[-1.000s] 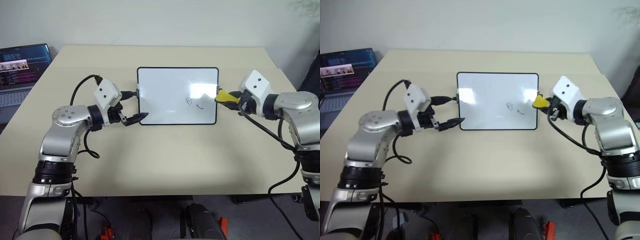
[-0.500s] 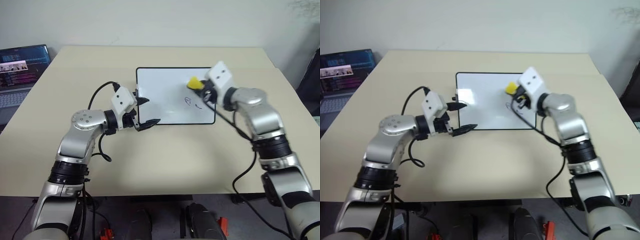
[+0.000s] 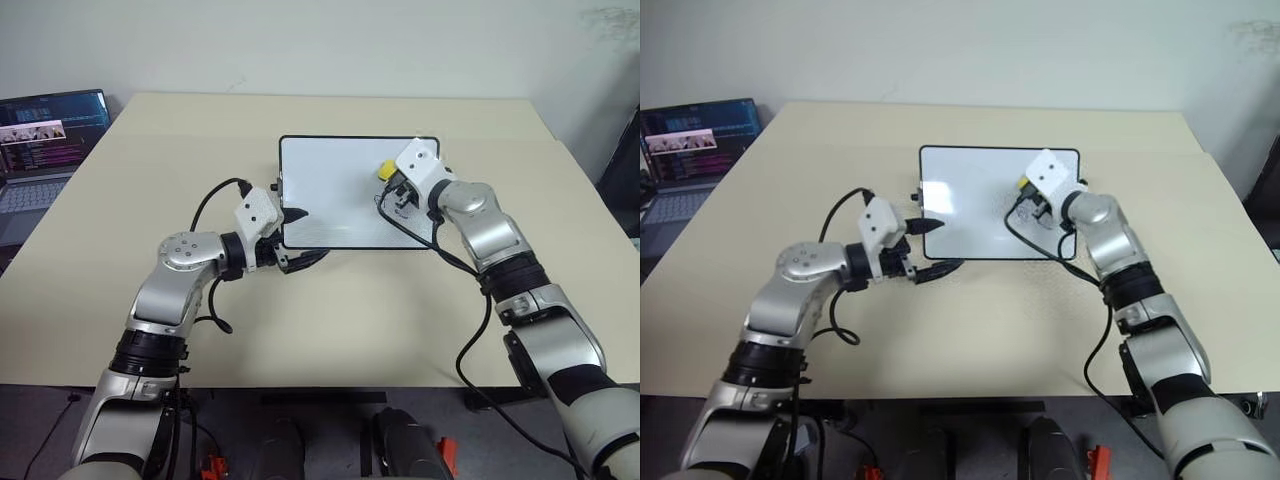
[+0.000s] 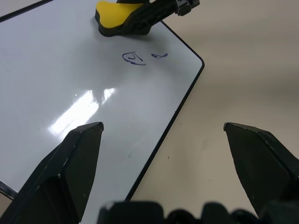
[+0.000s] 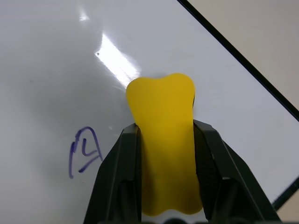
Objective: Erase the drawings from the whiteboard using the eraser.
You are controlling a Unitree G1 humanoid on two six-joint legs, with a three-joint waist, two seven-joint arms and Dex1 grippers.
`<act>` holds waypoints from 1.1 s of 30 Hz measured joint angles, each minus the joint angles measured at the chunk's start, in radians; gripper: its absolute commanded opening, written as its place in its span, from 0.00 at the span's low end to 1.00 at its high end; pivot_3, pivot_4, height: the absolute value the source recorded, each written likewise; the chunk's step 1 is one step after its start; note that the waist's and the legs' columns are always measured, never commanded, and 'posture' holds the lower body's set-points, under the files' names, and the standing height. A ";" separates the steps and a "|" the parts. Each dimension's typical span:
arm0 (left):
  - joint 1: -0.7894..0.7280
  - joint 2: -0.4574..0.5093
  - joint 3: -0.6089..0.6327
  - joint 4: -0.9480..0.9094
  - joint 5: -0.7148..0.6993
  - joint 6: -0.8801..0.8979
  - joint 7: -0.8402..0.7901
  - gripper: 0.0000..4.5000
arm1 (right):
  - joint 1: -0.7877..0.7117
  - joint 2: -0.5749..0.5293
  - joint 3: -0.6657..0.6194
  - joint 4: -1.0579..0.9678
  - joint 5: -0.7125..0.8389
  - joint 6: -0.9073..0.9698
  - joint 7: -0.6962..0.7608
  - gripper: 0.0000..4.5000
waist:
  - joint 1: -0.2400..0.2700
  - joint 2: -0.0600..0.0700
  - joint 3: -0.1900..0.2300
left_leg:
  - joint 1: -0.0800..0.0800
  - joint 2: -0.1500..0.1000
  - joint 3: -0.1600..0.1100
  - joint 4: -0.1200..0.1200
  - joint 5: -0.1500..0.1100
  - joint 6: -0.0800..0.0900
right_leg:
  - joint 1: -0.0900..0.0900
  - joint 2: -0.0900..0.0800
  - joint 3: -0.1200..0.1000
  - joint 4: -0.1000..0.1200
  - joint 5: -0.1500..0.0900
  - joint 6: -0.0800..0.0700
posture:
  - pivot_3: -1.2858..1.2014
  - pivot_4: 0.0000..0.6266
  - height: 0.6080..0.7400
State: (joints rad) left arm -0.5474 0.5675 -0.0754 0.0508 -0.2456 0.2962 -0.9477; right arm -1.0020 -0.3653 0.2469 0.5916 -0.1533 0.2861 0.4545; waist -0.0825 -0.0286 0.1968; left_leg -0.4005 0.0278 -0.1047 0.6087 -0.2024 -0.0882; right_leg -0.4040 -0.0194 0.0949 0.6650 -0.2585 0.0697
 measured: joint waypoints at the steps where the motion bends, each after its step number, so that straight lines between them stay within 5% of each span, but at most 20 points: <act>1: 0.000 0.000 0.000 -0.002 0.000 0.000 0.001 1.00 | 0.003 -0.005 0.003 0.001 -0.006 -0.007 0.002 0.25 | 0.000 0.000 0.000 | 0.000 0.000 0.000 0.000 0.000 0.000 | 0.000 0.000 0.000 0.000 0.000 0.000 | 0.52 0.24 1.00; 17: 0.003 0.009 0.005 -0.003 -0.002 0.000 0.003 1.00 | 0.173 -0.041 0.112 -0.225 -0.043 0.097 0.249 0.25 | -0.006 -0.001 -0.002 | 0.002 0.000 0.000 0.001 0.001 0.001 | 0.001 0.001 0.001 0.002 -0.001 0.004 | 0.52 0.24 1.00; 29: -0.013 -0.004 0.003 0.008 -0.002 -0.003 0.001 1.00 | -0.031 0.012 -0.009 0.038 -0.062 0.036 -0.069 0.25 | -0.005 -0.001 -0.002 | 0.001 0.000 0.001 0.001 0.004 0.001 | 0.001 0.001 0.002 0.001 0.002 0.004 | 0.52 0.24 1.00; 33: -0.025 -0.004 0.003 0.012 -0.002 -0.003 0.001 1.00 | -0.051 0.019 -0.008 0.071 -0.065 0.013 -0.077 0.25 | -0.005 -0.001 -0.002 | 0.001 0.000 0.001 0.000 0.004 0.002 | 0.000 0.001 0.002 0.000 0.002 0.004 | 0.52 0.24 1.00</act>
State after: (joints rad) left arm -0.5723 0.5631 -0.0725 0.0630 -0.2479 0.2933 -0.9465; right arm -1.0530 -0.3466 0.2392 0.6623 -0.2187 0.2989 0.3778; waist -0.0878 -0.0299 0.1949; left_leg -0.3997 0.0282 -0.1040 0.6084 -0.1989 -0.0867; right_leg -0.4041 -0.0184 0.0965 0.6649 -0.2563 0.0737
